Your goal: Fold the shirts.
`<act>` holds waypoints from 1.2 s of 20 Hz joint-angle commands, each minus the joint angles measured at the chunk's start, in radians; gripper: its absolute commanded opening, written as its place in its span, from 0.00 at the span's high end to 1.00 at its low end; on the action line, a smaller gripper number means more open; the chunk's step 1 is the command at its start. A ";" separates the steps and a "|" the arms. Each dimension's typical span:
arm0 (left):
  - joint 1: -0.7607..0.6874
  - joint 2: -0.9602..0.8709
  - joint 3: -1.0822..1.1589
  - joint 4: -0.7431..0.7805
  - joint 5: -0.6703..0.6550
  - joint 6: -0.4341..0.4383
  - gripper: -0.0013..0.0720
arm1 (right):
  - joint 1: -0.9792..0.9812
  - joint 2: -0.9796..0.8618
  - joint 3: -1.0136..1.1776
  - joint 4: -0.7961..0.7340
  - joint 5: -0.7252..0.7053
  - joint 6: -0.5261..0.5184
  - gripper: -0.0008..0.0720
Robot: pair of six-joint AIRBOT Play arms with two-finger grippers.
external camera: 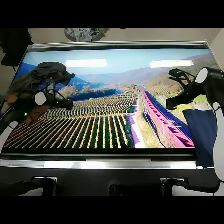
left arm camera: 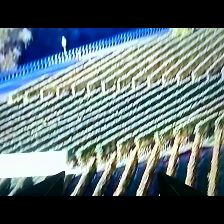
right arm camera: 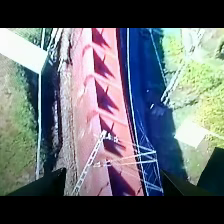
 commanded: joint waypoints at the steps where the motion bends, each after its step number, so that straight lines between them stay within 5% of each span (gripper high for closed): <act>1: 0.082 -0.169 0.190 -0.005 0.102 -0.087 0.02 | 0.000 0.000 0.000 0.003 -0.119 0.000 0.06; 3: 0.179 -0.371 0.478 -0.103 -0.006 -0.143 0.00 | 0.000 0.000 0.000 0.004 -0.127 0.000 0.06; 7: 0.343 -0.679 0.909 -0.331 -0.055 -0.403 0.00 | 0.000 0.000 0.000 0.020 -0.105 -0.001 0.06; 22: 0.336 -0.832 0.801 -0.496 0.409 -0.448 0.00 | 0.000 0.000 0.000 0.145 -0.016 0.000 0.06; 23: 0.331 -0.839 0.801 -0.496 0.412 -0.448 0.03 | 0.000 0.000 0.000 0.148 -0.006 0.000 0.06; 24: 0.327 -0.843 0.801 -0.496 0.409 -0.448 0.25 | 0.000 0.000 0.000 0.154 0.004 0.000 0.06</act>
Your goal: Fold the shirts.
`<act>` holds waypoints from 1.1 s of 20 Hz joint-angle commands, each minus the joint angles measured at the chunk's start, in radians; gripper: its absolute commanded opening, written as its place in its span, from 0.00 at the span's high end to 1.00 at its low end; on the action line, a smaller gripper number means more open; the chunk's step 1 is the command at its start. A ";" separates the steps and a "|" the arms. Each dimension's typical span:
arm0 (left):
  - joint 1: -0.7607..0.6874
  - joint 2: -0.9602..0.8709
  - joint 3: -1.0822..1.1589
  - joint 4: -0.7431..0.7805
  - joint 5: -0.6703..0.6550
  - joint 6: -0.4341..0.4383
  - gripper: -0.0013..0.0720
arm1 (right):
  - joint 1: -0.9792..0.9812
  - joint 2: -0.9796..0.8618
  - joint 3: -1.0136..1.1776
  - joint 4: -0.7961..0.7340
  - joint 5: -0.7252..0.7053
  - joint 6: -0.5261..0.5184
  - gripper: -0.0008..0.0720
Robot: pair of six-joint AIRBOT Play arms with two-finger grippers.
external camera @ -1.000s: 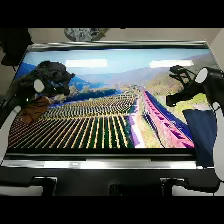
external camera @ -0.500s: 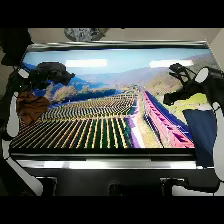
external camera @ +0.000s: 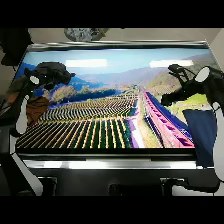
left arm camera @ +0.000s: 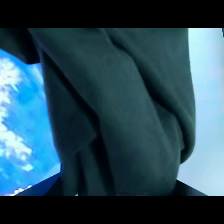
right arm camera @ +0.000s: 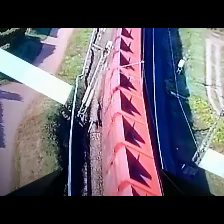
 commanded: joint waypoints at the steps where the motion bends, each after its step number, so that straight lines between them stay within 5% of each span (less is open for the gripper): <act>1: -0.014 -0.024 0.001 -0.012 0.051 0.000 0.75 | 0.000 0.000 0.000 0.024 0.043 0.001 0.06; 2: -0.016 -0.021 0.001 -0.026 0.052 0.000 0.94 | 0.000 0.000 0.000 0.028 0.048 0.008 0.05; 5: -0.029 0.054 0.001 -0.091 0.054 0.080 0.95 | 0.000 0.000 0.000 0.025 0.028 0.021 0.05; 8: -0.076 0.244 0.001 -0.089 0.045 0.417 0.95 | 0.000 0.000 0.002 0.006 -0.072 0.000 0.05; 11: -0.126 0.502 0.001 -0.059 -0.129 0.558 0.95 | 0.000 0.021 0.039 -0.114 0.032 -0.023 0.05; 16: -0.266 0.840 0.001 0.145 -0.507 0.590 0.95 | 0.000 0.216 0.040 -0.158 0.254 -0.027 0.06; 20: -0.434 0.911 -0.002 0.144 -0.783 0.630 0.95 | 0.000 0.402 0.040 -0.147 0.330 -0.023 0.06; 22: -0.551 0.908 -0.068 0.143 -0.814 0.630 0.95 | 0.000 0.468 0.040 -0.148 0.366 -0.023 0.06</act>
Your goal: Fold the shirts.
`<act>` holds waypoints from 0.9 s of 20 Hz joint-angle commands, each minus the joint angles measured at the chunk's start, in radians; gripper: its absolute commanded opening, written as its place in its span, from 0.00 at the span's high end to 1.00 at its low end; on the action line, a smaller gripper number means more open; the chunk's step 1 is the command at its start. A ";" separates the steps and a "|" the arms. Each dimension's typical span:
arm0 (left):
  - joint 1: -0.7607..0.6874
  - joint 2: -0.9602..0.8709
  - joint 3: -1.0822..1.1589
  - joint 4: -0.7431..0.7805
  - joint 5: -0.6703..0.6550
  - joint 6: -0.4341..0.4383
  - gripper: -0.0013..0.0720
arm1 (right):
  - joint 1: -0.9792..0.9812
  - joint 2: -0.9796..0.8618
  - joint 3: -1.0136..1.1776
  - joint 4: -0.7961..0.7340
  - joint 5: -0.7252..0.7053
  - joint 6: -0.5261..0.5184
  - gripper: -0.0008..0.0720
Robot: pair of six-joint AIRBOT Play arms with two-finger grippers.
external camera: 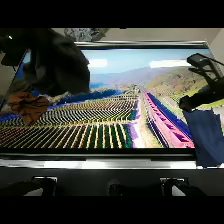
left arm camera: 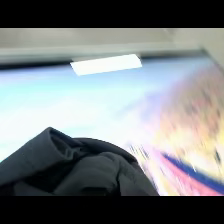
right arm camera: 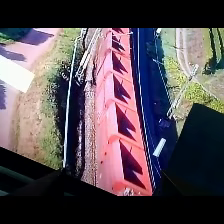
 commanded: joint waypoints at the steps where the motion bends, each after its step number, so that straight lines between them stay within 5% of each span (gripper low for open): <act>1: -0.197 0.035 -0.106 0.018 -0.143 0.022 0.95 | 0.000 0.127 0.001 -0.005 0.087 0.000 0.06; 6: -0.466 -0.011 -0.554 0.019 -0.060 0.040 0.95 | 0.000 0.144 -0.002 -0.004 0.104 0.001 0.06; 9: -0.502 -0.069 -0.727 0.018 0.056 0.056 0.94 | 0.000 0.135 -0.030 0.016 0.065 0.016 0.06; 10: -0.496 -0.096 -0.725 0.019 0.044 0.056 0.74 | 0.000 0.131 -0.050 0.032 0.054 0.016 0.06; 11: -0.482 -0.107 -0.708 0.021 0.021 0.056 0.19 | 0.000 0.123 -0.073 0.046 0.047 0.016 0.06; 12: -0.455 -0.105 -0.676 0.047 -0.014 0.052 0.02 | 0.000 0.114 -0.096 0.058 0.035 0.016 0.06; 18: -0.171 0.010 -0.546 0.150 -0.264 0.067 0.02 | 0.000 0.031 -0.330 0.201 -0.034 -0.033 0.03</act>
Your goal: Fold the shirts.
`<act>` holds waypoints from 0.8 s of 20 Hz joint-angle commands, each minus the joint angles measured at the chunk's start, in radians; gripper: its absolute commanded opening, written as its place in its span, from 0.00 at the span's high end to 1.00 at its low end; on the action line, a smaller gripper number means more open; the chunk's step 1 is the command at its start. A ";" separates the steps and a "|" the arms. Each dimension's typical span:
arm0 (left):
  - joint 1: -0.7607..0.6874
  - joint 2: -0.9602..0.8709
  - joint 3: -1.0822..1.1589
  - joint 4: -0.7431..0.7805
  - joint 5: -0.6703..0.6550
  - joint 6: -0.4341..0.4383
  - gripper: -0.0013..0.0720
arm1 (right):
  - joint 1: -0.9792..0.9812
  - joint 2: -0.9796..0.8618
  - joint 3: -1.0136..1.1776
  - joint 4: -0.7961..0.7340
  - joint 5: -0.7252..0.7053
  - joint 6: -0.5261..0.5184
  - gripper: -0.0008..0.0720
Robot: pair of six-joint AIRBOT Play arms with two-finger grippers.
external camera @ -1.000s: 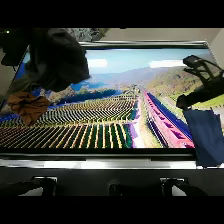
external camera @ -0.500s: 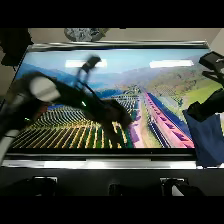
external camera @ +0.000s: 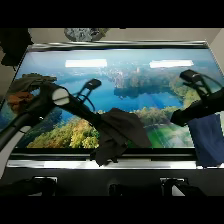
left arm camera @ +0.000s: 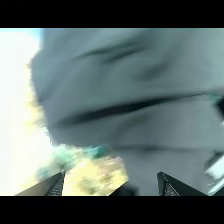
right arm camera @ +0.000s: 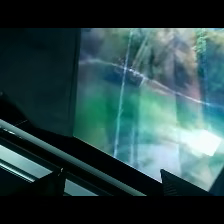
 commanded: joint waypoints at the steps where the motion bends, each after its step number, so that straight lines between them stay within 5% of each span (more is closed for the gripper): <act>1: 0.147 0.080 -0.034 -0.020 -0.139 0.008 0.02 | 0.000 -0.039 -0.180 0.081 -0.089 -0.056 0.00; 8: 0.077 0.294 -0.649 -0.209 0.019 0.051 0.02 | 0.000 -0.199 -0.423 0.182 -0.174 -0.119 0.00; 16: -0.052 0.223 -0.779 -0.329 0.314 0.087 0.03 | 0.000 -0.258 -0.423 0.231 -0.177 -0.134 0.00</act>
